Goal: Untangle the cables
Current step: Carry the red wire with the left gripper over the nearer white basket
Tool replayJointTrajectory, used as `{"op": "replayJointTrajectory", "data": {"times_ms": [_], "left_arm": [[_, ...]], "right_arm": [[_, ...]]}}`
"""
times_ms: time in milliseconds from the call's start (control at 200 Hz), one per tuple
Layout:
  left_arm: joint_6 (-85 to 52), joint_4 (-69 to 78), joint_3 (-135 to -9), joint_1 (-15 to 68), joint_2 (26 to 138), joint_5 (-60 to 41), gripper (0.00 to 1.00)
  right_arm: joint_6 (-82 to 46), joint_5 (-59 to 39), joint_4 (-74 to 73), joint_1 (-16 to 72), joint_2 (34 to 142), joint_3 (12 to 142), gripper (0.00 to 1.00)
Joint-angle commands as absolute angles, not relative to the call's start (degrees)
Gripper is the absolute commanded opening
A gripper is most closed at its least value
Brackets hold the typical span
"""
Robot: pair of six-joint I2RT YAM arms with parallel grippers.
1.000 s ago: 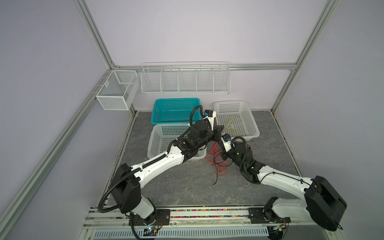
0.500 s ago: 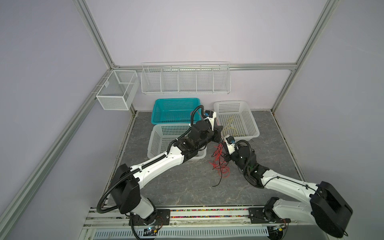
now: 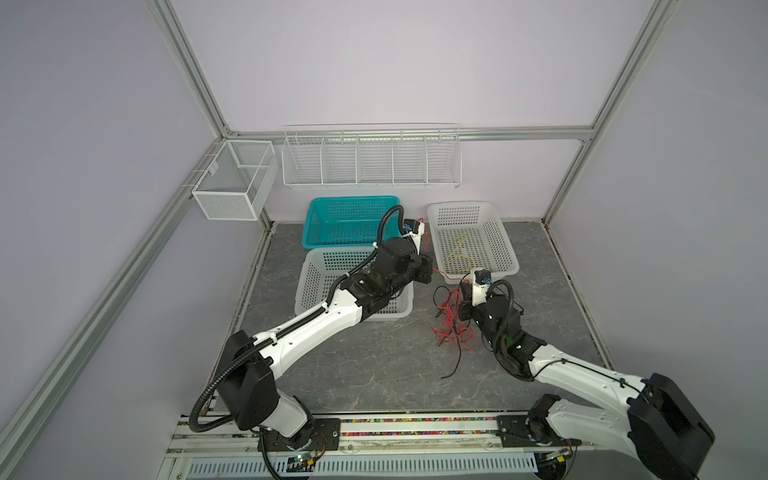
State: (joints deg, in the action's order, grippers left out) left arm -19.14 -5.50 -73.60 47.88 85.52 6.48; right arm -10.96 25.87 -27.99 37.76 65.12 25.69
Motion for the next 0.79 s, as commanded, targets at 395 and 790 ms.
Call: {"op": "replayJointTrajectory", "data": {"times_ms": [395,790], "left_arm": [[-13.9,-7.1,-71.0,39.4,70.5,24.5,0.00],[-14.4,-12.3,-69.2,35.2,68.1,23.7,0.00]], "right_arm": [[-18.3,39.0,-6.9,32.4,68.8,27.2,0.06],[-8.6,8.5,-3.2,31.0,64.7,35.4,0.08]]}}
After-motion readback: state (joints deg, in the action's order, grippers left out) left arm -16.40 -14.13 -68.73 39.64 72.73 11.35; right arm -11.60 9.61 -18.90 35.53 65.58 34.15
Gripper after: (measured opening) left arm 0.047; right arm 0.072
